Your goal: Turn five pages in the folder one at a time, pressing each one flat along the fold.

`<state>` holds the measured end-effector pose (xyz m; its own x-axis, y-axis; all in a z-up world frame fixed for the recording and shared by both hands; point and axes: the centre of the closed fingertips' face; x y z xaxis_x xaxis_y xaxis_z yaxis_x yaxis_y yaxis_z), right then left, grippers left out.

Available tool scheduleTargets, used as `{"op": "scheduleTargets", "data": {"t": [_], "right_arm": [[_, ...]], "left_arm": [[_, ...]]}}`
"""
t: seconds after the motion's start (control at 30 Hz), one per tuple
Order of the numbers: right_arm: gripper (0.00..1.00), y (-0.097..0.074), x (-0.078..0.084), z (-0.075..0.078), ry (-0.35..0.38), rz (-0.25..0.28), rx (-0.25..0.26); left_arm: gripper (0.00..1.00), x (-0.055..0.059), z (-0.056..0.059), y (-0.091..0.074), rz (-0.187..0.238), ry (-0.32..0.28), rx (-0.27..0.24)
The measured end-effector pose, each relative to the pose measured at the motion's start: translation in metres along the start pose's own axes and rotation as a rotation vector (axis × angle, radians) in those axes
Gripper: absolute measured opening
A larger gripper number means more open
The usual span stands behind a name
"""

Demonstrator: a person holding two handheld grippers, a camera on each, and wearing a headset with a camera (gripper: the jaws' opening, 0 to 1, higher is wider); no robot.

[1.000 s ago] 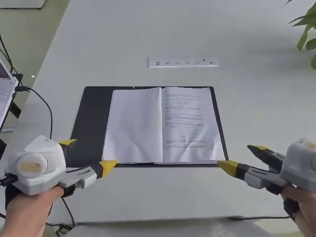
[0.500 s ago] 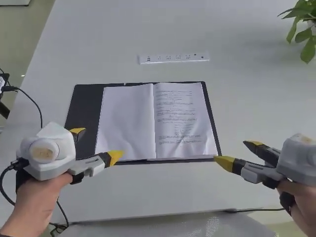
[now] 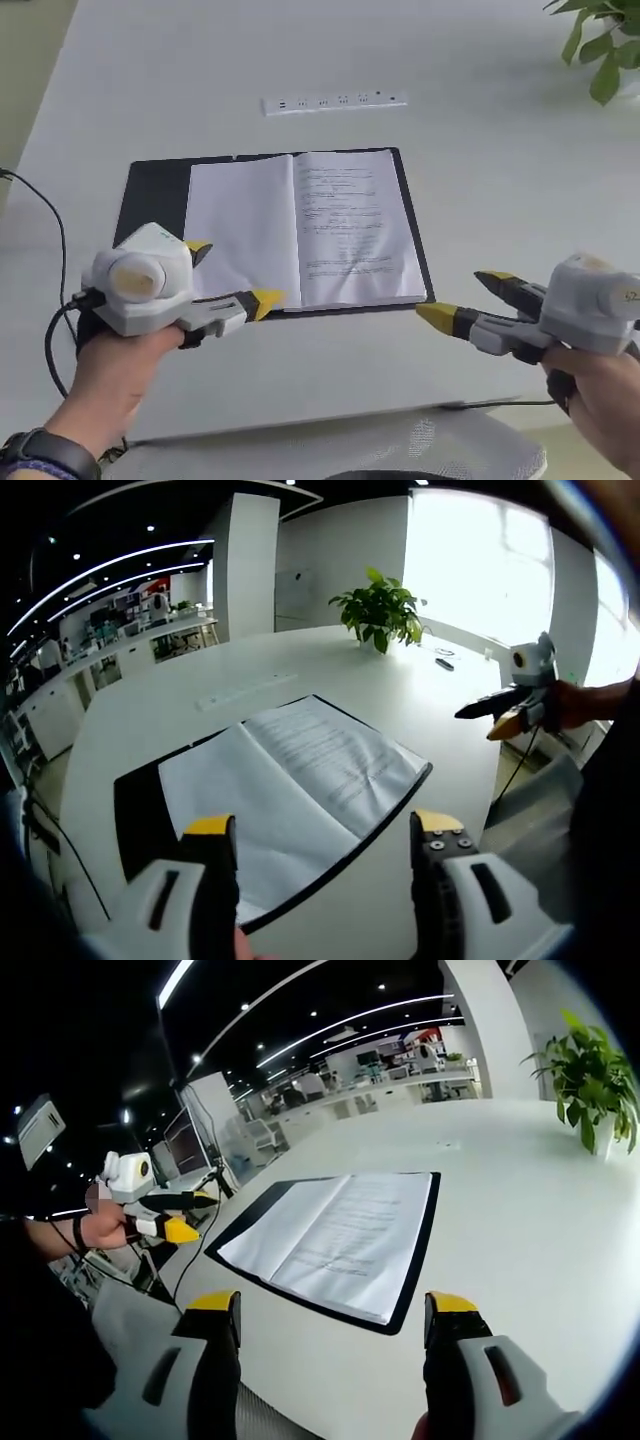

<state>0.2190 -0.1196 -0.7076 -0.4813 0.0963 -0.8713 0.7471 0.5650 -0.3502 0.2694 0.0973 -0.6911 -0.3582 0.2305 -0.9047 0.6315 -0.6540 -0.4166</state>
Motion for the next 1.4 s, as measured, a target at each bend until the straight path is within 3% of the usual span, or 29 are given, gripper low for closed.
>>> {"op": "scheduleTargets", "data": {"t": [0.27, 0.47, 0.83, 1.03, 1.23, 1.4], "right_arm": [[0.73, -0.002, -0.001, 0.002, 0.006, 0.006, -0.005], [0.73, -0.006, -0.001, 0.006, 0.016, 0.018, 0.007], [0.73, -0.017, 0.003, 0.021, 0.044, 0.030, 0.035], [0.72, -0.020, 0.004, 0.026, 0.056, 0.031, 0.043], [0.72, -0.018, 0.005, 0.027, 0.067, 0.029, 0.033], [0.71, -0.014, 0.006, 0.026, 0.065, 0.012, 0.017]], "left_arm": [[0.69, -0.010, 0.018, 0.025, -0.007, 0.023, 0.061], [0.68, -0.017, 0.038, 0.045, -0.023, 0.060, 0.130], [0.67, -0.011, 0.076, 0.095, -0.070, 0.108, 0.229], [0.67, -0.009, 0.091, 0.121, -0.082, 0.098, 0.250], [0.67, -0.001, 0.092, 0.150, -0.095, 0.092, 0.246], [0.68, 0.002, 0.100, 0.173, -0.095, 0.071, 0.235]]}}
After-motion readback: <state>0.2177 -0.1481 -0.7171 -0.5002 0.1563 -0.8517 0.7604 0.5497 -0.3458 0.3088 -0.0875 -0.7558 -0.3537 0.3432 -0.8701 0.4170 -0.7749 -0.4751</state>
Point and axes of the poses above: the centre of the closed fingertips' face, and the gripper's own axes: y roughly forward along the fingers, z roughly to its right, x roughly out of its underside, and after that the axes turned 9 degrees about z, right-handed
